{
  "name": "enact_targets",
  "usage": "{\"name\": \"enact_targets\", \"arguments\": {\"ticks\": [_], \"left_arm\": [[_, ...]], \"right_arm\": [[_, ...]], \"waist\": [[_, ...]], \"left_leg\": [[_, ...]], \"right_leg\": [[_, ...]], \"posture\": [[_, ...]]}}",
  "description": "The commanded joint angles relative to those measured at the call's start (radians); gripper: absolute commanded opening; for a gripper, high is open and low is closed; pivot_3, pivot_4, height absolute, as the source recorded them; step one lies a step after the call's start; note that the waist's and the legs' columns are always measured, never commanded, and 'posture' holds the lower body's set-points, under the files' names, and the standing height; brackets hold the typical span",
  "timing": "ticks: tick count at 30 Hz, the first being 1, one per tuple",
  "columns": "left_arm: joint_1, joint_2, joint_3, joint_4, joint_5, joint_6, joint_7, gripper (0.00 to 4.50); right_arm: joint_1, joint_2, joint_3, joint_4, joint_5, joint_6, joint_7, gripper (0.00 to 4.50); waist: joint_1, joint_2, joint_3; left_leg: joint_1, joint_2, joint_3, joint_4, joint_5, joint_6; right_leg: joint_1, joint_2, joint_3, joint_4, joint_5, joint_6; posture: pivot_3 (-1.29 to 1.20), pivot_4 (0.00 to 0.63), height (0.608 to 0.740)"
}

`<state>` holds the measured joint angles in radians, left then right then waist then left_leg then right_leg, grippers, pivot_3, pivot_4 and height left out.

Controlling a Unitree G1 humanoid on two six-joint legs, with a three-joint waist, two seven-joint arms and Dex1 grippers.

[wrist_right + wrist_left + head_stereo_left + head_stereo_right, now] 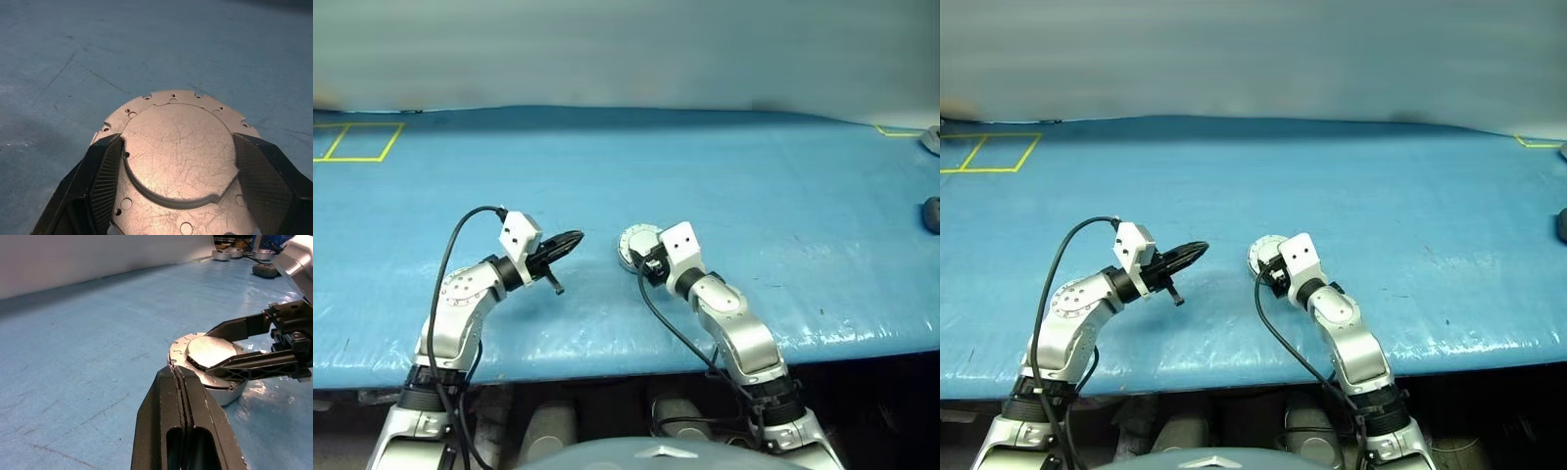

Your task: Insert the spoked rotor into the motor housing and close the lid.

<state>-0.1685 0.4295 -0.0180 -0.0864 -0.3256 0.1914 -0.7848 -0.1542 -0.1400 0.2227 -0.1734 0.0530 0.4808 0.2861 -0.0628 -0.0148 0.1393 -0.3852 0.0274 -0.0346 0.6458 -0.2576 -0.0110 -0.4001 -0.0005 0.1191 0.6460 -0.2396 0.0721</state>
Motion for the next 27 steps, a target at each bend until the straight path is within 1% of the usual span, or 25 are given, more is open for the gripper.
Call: {"name": "enact_targets", "arguments": {"ticks": [1,3,5,9,13,16,19,23,27], "left_arm": [[-0.010,-0.002,0.004,-0.013,-0.012,0.002,-0.003,0.00],[-0.015,-0.005,0.000,-0.009,-0.009,0.003,-0.003,0.00],[-0.020,-0.008,-0.005,-0.002,-0.005,0.001,-0.003,0.00],[-0.025,-0.013,-0.014,0.003,-0.002,0.000,-0.008,0.00],[-0.023,-0.017,-0.021,0.004,-0.004,0.001,-0.011,0.00],[-0.020,-0.019,-0.023,0.004,-0.003,0.001,-0.010,0.00],[-0.018,-0.017,-0.023,0.006,-0.003,0.001,-0.010,0.00],[-0.021,-0.016,-0.023,0.009,-0.003,0.002,-0.010,0.00],[-0.031,-0.020,-0.028,0.020,0.000,0.000,-0.011,0.00]], "right_arm": [[-0.018,0.026,-0.016,-0.019,0.025,-0.005,0.002,3.21],[-0.052,0.043,-0.031,-0.033,0.030,0.036,-0.015,3.21],[-0.081,0.040,-0.027,-0.047,0.007,0.053,-0.028,3.21],[-0.142,0.020,-0.006,-0.063,-0.039,0.163,-0.057,3.21],[-0.151,-0.017,0.047,-0.051,-0.091,0.229,-0.058,3.21],[-0.147,-0.003,0.034,-0.057,-0.084,0.268,-0.071,3.21],[-0.156,0.016,0.018,-0.106,-0.058,0.294,-0.062,3.21],[-0.195,0.048,-0.005,-0.147,-0.038,0.340,-0.069,3.21],[-0.243,0.077,-0.025,-0.143,-0.022,0.386,-0.082,3.21]], "waist": [[-0.006,0.000,0.000],[-0.010,0.000,0.000],[-0.008,0.001,0.001],[-0.003,0.002,0.005],[-0.002,0.002,0.005],[-0.001,0.002,0.005],[0.000,0.002,0.005],[-0.002,0.002,0.005],[-0.003,0.003,0.005]], "left_leg": [[-0.001,0.001,0.000,0.000,-0.001,0.000],[-0.010,0.001,0.000,0.001,-0.001,0.000],[-0.014,0.001,0.000,0.001,-0.001,0.000],[-0.015,0.000,0.000,0.001,-0.001,0.000],[-0.015,-0.001,0.000,0.001,-0.001,0.000],[-0.015,0.000,0.000,0.001,-0.001,0.000],[-0.015,-0.001,-0.001,0.001,-0.001,0.000],[-0.015,-0.001,0.000,0.001,-0.001,0.000],[-0.015,0.000,-0.001,0.001,-0.001,0.000]], "right_leg": [[-0.002,0.000,0.000,0.000,0.000,-0.001],[-0.011,0.001,0.000,0.001,0.000,-0.001],[-0.015,0.000,0.000,0.002,0.001,-0.001],[-0.015,-0.001,-0.001,0.001,0.001,-0.001],[-0.015,-0.001,-0.001,0.000,0.001,-0.001],[-0.015,-0.001,-0.002,0.001,0.001,-0.001],[-0.014,-0.001,-0.002,0.001,0.001,-0.001],[-0.014,-0.001,-0.002,0.001,0.001,-0.001],[-0.015,-0.001,-0.002,0.001,0.001,-0.001]], "posture": [[0.00,0.150,0.740],[0.00,0.150,0.740],[0.00,0.150,0.740],[0.00,0.150,0.740],[0.00,0.150,0.740],[0.00,0.150,0.740],[0.00,0.150,0.740],[0.00,0.150,0.740],[0.00,0.150,0.740]]}}
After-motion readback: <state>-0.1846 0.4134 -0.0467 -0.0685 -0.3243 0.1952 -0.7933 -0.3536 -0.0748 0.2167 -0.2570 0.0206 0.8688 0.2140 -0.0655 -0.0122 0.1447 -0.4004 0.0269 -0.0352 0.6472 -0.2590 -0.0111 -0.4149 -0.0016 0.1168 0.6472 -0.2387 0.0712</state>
